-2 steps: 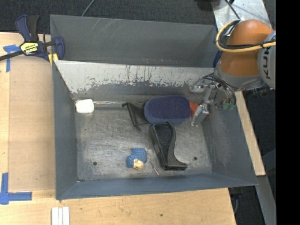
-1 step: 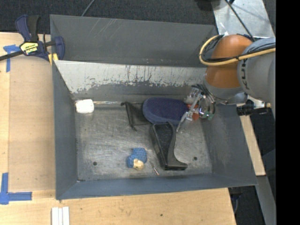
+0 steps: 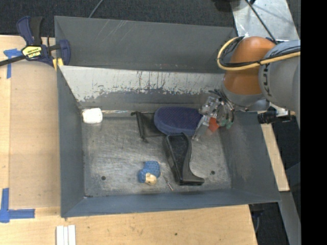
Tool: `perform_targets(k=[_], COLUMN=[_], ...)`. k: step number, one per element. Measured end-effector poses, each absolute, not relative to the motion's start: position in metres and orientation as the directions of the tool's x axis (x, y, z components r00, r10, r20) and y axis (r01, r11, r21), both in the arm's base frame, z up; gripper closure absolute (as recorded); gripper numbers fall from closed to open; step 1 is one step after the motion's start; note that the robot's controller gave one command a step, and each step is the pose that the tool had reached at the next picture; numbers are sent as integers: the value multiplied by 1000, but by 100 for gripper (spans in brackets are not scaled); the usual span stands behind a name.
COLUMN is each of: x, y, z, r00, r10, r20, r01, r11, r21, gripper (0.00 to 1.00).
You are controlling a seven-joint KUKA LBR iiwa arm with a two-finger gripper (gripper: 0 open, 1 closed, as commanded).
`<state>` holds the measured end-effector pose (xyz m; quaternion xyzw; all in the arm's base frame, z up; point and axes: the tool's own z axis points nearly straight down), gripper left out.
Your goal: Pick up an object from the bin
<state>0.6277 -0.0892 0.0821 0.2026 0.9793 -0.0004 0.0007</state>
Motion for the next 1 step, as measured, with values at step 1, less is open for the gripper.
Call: perform_targets(k=[1], x=[623], y=[-86], z=[281], r00=[-916], r10=[400], r20=[-13], r01=[400], r11=[917], r21=[3], gripper=[100])
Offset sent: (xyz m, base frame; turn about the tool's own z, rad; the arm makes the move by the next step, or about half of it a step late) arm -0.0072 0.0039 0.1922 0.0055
